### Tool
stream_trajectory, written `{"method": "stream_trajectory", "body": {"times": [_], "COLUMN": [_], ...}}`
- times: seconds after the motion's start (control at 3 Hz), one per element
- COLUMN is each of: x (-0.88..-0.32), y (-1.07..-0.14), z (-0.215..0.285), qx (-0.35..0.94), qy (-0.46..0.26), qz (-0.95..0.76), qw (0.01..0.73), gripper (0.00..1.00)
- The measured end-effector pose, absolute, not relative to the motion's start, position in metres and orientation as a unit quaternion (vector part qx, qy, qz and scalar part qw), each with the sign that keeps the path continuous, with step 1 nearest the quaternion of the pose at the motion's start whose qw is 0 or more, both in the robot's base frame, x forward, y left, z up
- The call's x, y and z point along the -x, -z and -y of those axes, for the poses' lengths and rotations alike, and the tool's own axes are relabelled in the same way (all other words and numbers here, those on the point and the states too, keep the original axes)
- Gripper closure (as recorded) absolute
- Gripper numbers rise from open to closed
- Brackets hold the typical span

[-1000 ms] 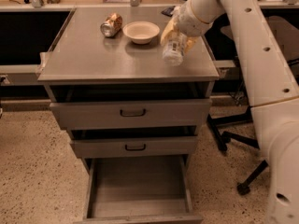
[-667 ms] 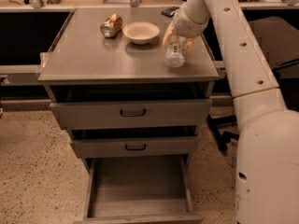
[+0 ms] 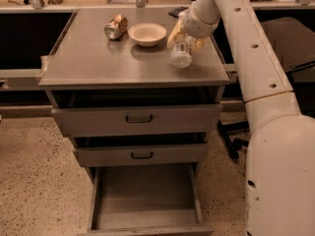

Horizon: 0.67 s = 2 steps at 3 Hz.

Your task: Pick blue plastic bottle from bottom drawer and place on counter

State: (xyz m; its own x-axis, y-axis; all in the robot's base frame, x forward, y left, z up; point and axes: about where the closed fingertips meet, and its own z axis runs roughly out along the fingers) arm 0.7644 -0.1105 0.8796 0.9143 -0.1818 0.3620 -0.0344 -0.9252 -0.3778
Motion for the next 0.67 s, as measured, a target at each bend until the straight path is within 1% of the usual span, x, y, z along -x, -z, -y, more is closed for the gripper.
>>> {"method": "stream_trajectory", "body": {"times": [0.33, 0.67], "x": [-0.7644, -0.7644], "y": [-0.8796, -0.8796], "z": [0.1105, 0.1105], "qx": [0.961, 0.961], "qy": [0.199, 0.199], "qz": [-0.056, -0.056], "qw": [0.185, 0.185], "gripper": [0.00, 0.00]}}
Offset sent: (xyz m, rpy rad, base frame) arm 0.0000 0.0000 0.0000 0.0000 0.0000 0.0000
